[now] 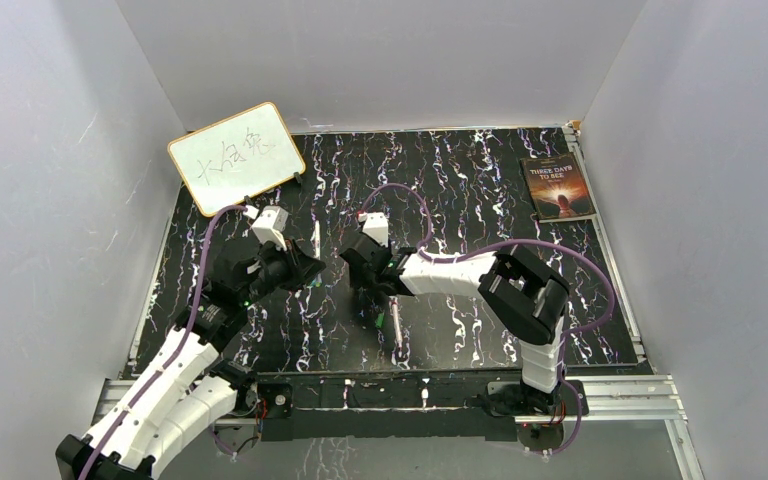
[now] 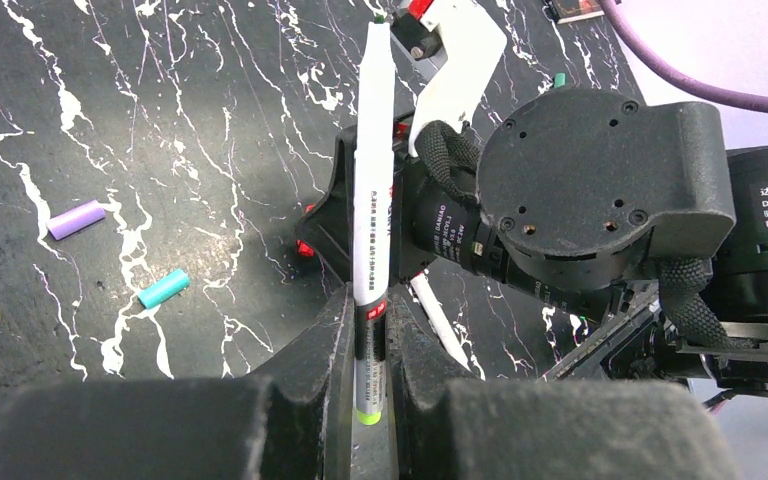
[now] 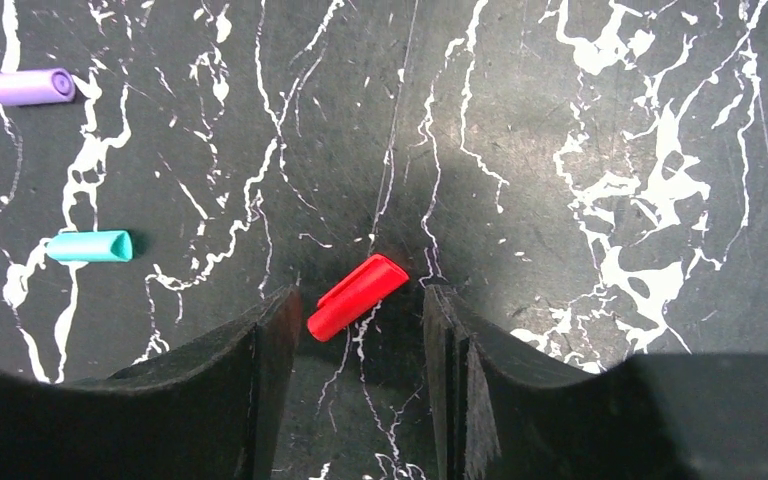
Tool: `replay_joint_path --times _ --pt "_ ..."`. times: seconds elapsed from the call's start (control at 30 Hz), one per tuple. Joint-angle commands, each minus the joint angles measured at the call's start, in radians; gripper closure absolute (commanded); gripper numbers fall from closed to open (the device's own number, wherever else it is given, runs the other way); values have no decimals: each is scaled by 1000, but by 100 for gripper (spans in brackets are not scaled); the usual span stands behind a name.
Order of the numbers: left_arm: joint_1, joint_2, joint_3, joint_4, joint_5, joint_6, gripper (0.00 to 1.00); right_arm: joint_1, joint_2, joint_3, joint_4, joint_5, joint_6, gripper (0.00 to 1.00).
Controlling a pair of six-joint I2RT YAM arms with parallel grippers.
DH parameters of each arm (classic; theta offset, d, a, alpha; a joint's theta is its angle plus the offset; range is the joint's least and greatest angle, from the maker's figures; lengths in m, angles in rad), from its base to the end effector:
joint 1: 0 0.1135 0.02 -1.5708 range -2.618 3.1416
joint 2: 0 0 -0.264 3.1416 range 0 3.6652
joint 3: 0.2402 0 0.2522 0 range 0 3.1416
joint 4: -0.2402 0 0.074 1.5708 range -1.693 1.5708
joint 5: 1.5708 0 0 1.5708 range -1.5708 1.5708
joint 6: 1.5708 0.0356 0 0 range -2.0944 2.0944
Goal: Insert the pens into the pen caps
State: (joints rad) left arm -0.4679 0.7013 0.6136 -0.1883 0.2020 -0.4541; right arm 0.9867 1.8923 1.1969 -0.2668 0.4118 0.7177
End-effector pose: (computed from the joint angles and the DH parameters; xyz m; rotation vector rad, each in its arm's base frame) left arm 0.1506 -0.0841 0.2925 0.1602 1.9168 -0.8191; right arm 0.2274 0.3182 0.1656 -0.1679 2.4303 0.2404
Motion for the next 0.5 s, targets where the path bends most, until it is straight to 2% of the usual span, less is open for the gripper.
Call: replay_joint_path --times 0.0,0.47 --pt "2 -30 12 -9 4 -3 100 2 -12 61 54 13 40 52" --pt "2 -59 1 -30 -7 5 100 3 24 18 28 25 111 55"
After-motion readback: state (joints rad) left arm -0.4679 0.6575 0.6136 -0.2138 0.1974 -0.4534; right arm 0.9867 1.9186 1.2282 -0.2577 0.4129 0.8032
